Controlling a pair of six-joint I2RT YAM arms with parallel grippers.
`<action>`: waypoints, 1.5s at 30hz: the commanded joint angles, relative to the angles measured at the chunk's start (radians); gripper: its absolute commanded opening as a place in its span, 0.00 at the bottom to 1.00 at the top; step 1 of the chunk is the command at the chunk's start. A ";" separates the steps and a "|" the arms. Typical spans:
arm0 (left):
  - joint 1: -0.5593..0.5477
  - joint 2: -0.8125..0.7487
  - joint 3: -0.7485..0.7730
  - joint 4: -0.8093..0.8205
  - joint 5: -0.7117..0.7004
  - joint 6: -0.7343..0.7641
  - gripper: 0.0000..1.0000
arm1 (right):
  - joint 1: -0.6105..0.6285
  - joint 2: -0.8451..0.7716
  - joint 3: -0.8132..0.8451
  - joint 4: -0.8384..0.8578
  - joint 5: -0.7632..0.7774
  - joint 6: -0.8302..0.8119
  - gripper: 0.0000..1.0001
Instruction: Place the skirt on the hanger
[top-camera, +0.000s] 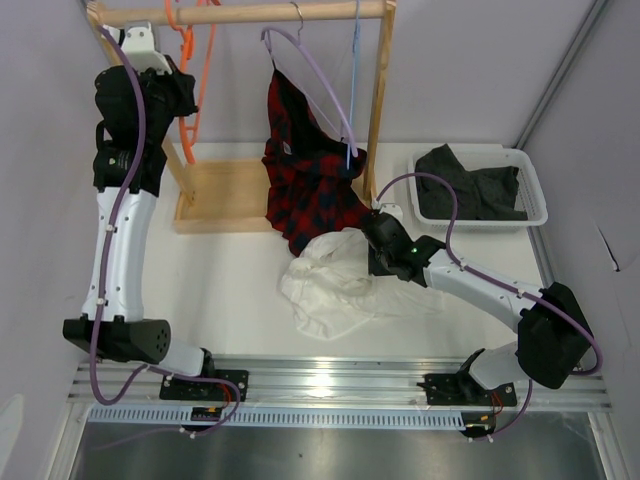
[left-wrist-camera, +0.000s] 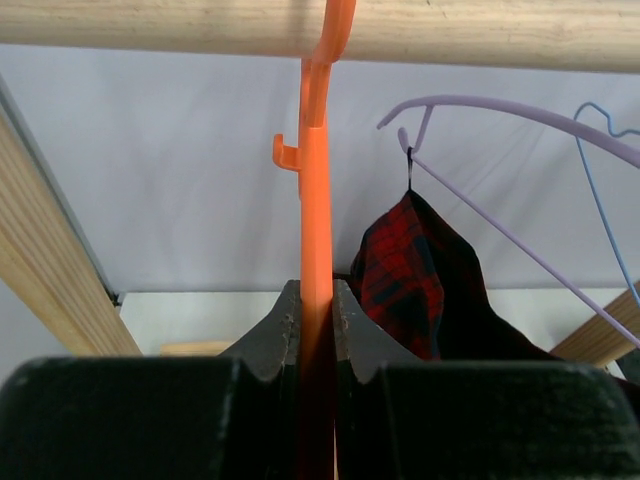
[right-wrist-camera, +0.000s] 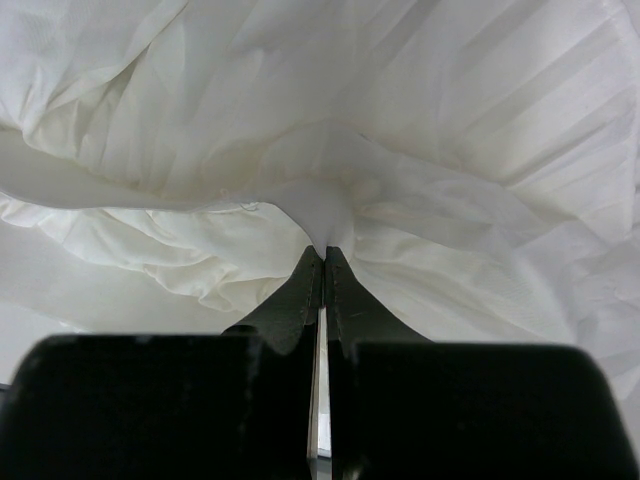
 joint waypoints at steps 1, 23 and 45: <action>0.004 -0.075 -0.050 -0.017 0.056 -0.009 0.00 | -0.004 -0.009 0.007 0.012 -0.006 -0.015 0.00; -0.064 -0.642 -0.743 -0.129 0.258 -0.099 0.00 | -0.010 0.011 0.073 -0.031 -0.039 -0.043 0.00; -0.315 -0.782 -0.866 -0.404 0.512 0.031 0.00 | -0.112 0.040 0.129 -0.035 -0.139 -0.046 0.00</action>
